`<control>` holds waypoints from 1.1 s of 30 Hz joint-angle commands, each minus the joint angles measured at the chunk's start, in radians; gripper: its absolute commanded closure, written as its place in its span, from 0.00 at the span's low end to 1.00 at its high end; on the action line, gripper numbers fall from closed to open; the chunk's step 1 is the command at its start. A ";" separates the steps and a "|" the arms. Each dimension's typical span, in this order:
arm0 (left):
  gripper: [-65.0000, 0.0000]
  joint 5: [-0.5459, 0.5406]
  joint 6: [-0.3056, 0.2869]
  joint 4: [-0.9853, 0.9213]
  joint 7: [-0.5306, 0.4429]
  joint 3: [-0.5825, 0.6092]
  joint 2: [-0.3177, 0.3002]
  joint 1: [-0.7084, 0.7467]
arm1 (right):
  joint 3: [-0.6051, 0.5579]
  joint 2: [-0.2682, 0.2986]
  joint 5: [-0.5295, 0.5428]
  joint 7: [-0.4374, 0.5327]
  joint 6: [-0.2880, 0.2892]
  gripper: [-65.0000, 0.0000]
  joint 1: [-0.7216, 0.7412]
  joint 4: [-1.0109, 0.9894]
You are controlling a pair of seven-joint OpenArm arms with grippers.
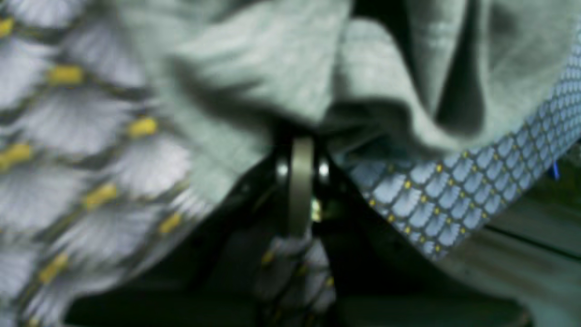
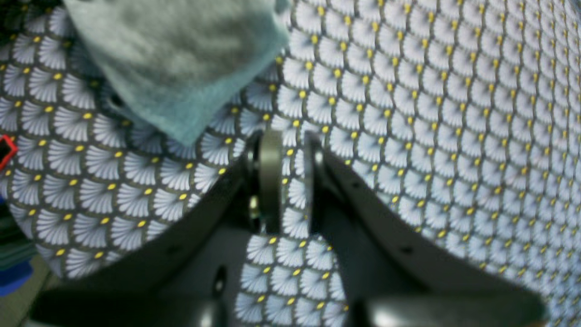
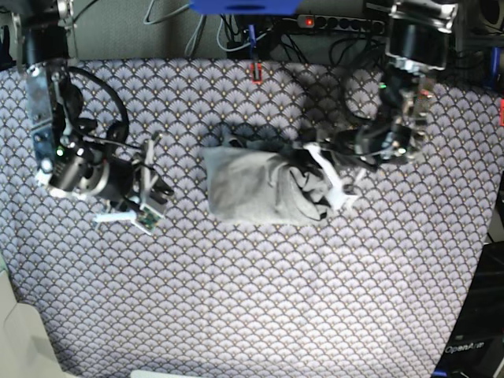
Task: Fold the T-shirt properly
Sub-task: 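Tuck the bundle's edge under with the left gripper and release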
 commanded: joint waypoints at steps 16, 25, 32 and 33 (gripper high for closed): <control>1.00 0.336 -0.002 -0.228 -0.128 -0.182 0.144 -0.362 | 0.096 0.086 0.010 0.043 0.000 0.84 -0.086 0.013; 1.00 0.334 -0.005 -0.202 0.023 -0.183 0.134 -0.328 | -0.028 0.057 0.008 0.156 0.000 0.84 0.043 -0.153; 1.00 0.343 -0.002 0.022 0.100 -0.183 0.121 -0.131 | -0.210 0.057 0.008 0.299 0.000 0.84 0.221 -0.387; 1.00 0.343 -0.002 0.025 0.098 -0.183 0.121 -0.118 | -0.238 0.057 0.008 0.325 0.000 0.84 0.247 -0.430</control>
